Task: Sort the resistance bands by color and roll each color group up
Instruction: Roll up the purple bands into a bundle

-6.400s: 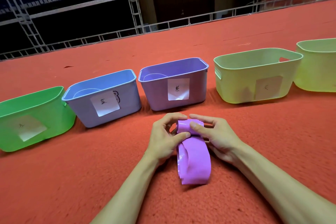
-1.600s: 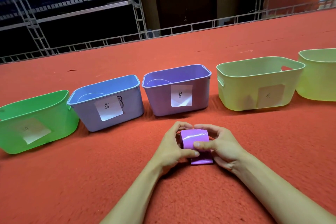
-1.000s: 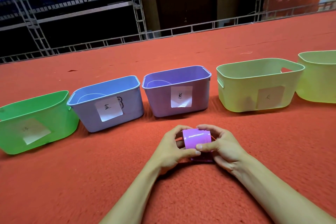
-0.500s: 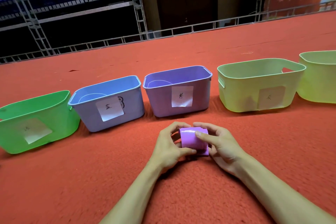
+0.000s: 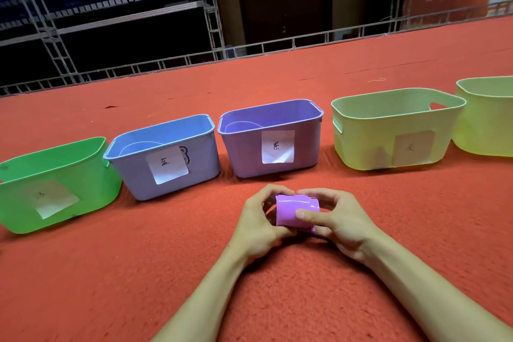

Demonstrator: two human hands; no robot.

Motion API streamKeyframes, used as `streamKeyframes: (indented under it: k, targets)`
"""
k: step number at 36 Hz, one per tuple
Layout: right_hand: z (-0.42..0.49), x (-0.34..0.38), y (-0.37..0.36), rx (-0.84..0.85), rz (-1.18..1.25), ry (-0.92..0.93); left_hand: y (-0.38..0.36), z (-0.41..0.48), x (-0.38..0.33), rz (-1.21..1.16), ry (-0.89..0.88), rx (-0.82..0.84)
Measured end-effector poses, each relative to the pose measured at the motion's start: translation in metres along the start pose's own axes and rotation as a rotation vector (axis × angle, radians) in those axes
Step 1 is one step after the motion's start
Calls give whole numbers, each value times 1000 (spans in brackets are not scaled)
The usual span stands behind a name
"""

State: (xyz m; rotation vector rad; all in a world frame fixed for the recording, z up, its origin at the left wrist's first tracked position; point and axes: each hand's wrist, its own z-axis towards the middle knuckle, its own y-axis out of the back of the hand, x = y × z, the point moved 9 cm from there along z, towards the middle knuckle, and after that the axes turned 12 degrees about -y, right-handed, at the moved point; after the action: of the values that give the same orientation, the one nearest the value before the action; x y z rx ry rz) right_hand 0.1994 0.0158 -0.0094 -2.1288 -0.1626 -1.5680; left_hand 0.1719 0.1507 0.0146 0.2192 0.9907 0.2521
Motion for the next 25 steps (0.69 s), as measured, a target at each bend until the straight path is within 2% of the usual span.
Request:
streamKeyframes:
  k: [6,11,17,25]
  targets:
    - [1,0,3,-28,-73,24,-5,-2,6,-101,29,52]
    - [2,6,7,-69,-198,100,-4,-3,3,-190,52,19]
    - [1,13,7,-77,-310,177,-2,-4,7,-152,86,57]
    - [-2,15,4,-50,-322,211,0,-4,5,-165,70,59]
